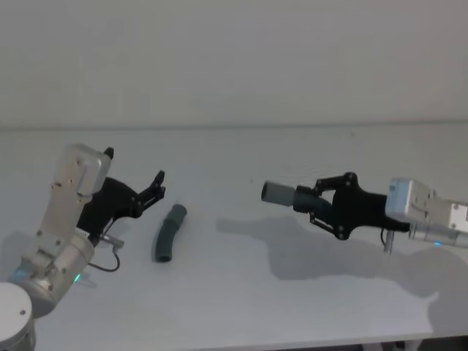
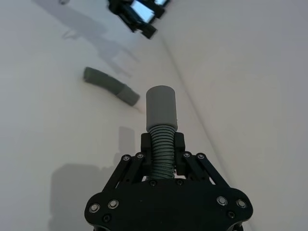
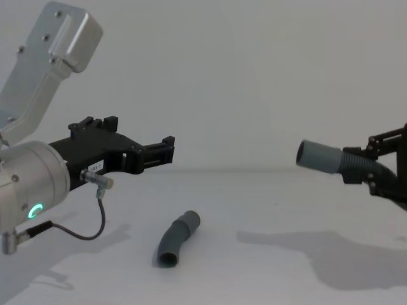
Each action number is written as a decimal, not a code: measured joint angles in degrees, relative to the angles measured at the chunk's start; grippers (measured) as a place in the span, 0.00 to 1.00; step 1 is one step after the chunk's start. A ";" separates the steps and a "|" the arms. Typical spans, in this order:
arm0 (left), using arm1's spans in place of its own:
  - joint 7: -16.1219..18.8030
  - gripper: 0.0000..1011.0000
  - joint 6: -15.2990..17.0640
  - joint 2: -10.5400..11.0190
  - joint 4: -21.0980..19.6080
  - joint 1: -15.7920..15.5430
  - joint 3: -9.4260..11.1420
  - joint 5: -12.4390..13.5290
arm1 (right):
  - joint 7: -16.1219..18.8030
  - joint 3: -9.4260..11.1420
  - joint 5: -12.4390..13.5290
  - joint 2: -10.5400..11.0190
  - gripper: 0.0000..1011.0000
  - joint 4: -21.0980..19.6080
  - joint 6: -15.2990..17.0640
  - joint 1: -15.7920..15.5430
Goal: Use both hands to pick up one end of the pipe from the table, align the ends, and insert them.
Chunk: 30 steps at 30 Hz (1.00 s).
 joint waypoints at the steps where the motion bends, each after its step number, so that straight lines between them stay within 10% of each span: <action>1: 0.00 0.99 0.00 -0.01 0.00 0.00 0.00 0.00 | 0.81 -0.23 0.35 -0.08 0.23 0.83 -1.09 0.48; 12: 0.00 0.99 0.00 0.00 0.00 0.00 0.00 0.00 | 8.86 -2.91 2.56 -1.43 0.23 10.24 -9.95 5.96; 30: 0.00 0.99 0.00 0.00 0.00 0.00 0.00 0.00 | 8.24 -3.63 1.71 -0.87 0.23 9.85 -11.02 6.70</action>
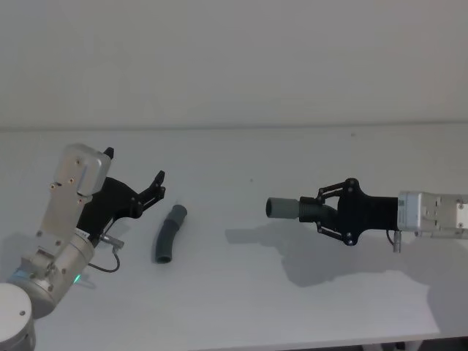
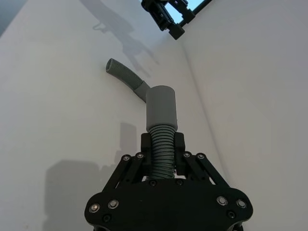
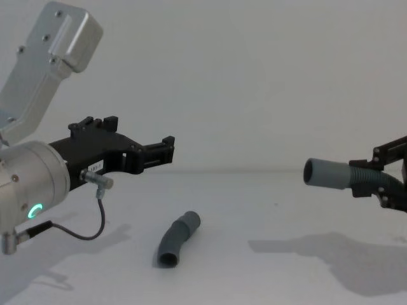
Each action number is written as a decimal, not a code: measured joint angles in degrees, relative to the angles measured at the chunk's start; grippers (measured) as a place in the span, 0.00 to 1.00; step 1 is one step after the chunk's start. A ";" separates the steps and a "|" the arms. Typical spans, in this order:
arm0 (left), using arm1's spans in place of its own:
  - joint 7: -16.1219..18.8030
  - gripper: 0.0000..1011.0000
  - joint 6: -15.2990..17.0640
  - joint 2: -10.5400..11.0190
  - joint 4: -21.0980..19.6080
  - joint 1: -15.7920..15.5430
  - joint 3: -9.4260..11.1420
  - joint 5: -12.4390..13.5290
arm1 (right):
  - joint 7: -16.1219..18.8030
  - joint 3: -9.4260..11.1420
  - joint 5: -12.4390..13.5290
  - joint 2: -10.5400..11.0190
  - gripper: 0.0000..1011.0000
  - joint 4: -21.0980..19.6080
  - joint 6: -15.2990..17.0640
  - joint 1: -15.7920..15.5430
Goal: Use both hands to pick up one end of the pipe from the table, align the ends, and insert them.
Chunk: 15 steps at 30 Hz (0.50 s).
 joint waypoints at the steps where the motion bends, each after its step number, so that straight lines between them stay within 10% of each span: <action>1: 0.00 0.99 0.00 0.00 0.00 0.00 0.01 0.00 | -0.17 -0.01 -0.15 0.05 0.23 -0.12 0.05 -0.04; 15: 0.00 0.99 0.00 0.01 0.00 0.00 0.00 0.00 | -4.81 -0.40 -5.53 0.50 0.23 -2.06 1.35 -0.25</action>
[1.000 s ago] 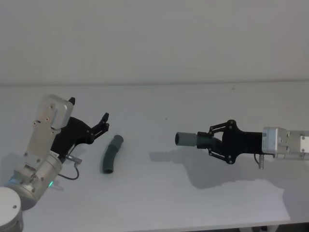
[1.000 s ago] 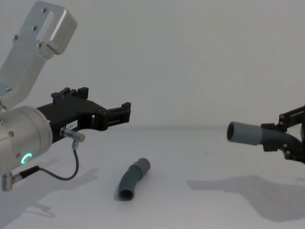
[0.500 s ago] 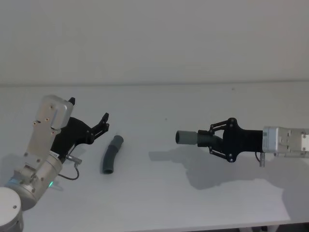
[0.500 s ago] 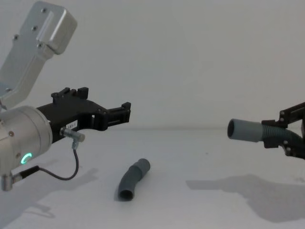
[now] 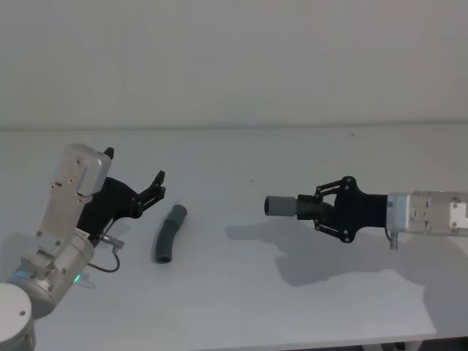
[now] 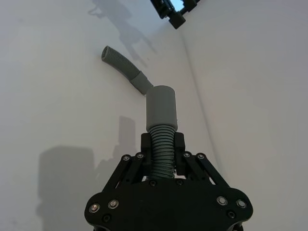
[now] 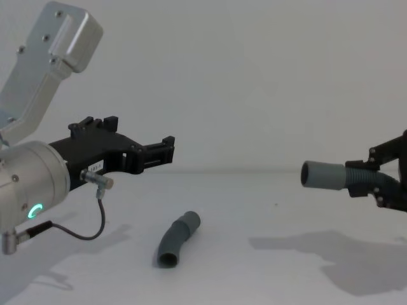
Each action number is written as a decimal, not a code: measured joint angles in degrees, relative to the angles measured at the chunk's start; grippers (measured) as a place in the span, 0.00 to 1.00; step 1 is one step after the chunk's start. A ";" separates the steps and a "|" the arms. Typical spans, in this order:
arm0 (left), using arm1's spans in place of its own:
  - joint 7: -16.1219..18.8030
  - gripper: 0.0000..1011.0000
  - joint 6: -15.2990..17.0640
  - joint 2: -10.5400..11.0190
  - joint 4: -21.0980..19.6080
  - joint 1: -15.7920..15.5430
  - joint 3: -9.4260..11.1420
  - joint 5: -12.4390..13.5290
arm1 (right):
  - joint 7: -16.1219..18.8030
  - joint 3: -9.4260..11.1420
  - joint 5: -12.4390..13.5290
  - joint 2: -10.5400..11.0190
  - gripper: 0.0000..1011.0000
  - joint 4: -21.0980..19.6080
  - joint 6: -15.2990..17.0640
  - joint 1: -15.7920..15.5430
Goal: Use both hands to pick up one end of the pipe from the table, align the ends, and insert them.
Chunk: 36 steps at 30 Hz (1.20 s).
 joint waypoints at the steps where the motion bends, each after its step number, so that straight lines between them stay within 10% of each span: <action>1: 0.00 0.99 0.00 -0.01 0.00 0.00 0.00 0.00 | -0.28 -0.06 -0.40 0.00 0.23 -0.11 0.07 0.02; 36: 1.04 0.99 2.51 -2.53 -2.83 -1.92 -0.23 0.03 | -5.80 -1.15 -7.81 -0.58 0.23 -1.59 1.78 0.54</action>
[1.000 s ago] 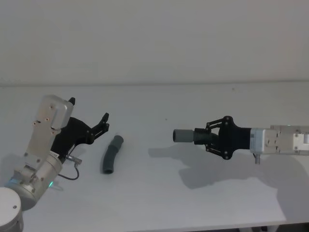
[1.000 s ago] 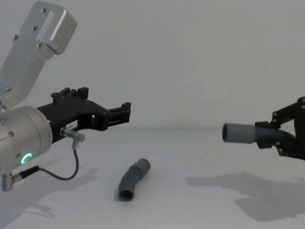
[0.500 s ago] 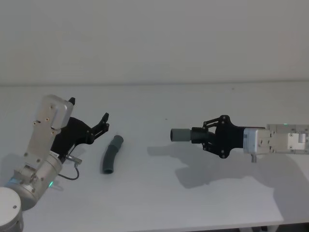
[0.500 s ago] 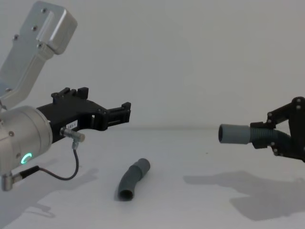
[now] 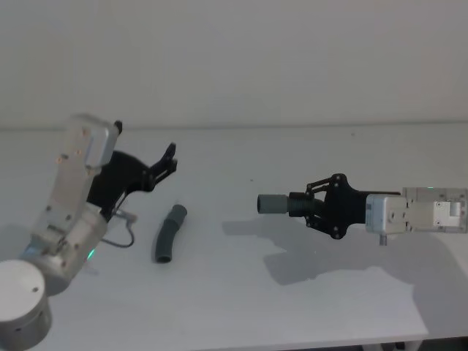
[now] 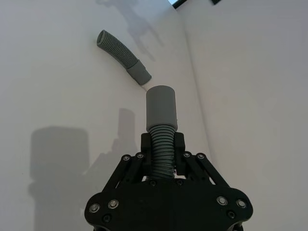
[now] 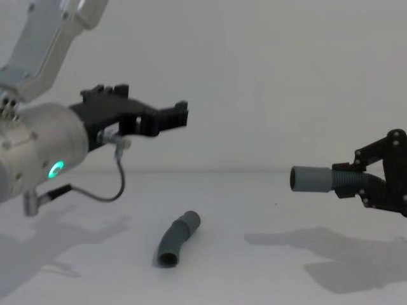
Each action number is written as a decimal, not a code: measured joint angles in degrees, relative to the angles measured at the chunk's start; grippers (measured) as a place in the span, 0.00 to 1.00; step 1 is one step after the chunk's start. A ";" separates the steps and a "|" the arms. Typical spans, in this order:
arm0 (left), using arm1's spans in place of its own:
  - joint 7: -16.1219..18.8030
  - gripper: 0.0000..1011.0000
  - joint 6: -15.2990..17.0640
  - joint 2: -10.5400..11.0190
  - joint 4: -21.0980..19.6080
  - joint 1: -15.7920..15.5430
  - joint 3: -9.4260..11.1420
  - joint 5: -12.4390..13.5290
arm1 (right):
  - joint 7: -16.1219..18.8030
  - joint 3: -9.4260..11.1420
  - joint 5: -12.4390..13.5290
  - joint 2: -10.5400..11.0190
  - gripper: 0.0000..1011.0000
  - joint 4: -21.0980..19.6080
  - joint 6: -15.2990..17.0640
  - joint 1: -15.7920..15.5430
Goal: Use both hands to pick up one end of the pipe from the table, align the ends, and insert them.
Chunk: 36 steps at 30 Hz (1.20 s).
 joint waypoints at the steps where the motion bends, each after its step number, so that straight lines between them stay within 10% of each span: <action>1: 0.39 0.99 0.37 -0.36 -0.24 -0.16 0.01 0.03 | -0.02 0.00 -0.03 0.00 0.23 0.00 0.00 0.00; 22: 12.02 0.99 19.32 -13.10 -5.13 -2.09 2.34 1.51 | -0.28 -0.07 -0.37 -0.04 0.23 -0.08 0.11 0.02; 36: 13.59 0.99 36.42 -16.15 -7.14 -4.56 2.96 0.99 | -0.34 -0.06 -0.43 -0.04 0.23 -0.08 0.10 0.02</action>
